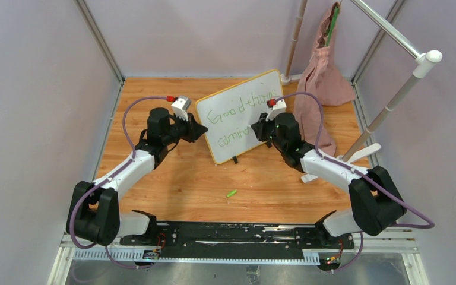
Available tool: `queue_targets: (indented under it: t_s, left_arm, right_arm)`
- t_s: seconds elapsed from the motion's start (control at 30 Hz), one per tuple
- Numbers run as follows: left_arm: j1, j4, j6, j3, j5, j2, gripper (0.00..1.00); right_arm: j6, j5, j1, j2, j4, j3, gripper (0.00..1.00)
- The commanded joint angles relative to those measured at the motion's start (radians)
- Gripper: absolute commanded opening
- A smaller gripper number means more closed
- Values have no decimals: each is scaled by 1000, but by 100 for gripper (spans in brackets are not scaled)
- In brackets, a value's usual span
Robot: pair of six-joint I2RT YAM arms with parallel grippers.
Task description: Write a sentence on the whiteboard
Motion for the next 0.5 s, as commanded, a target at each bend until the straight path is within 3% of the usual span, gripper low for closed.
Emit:
queue_targets:
  t_s: [0.0, 0.47]
  left_arm:
    - [-6, -29, 99, -4, -70, -8, 0]
    - [-6, -29, 99, -3, -70, -7, 0]
  right_arm:
    - [-19, 29, -18, 11, 17, 30, 0]
    - [2, 9, -18, 10, 30, -21, 0]
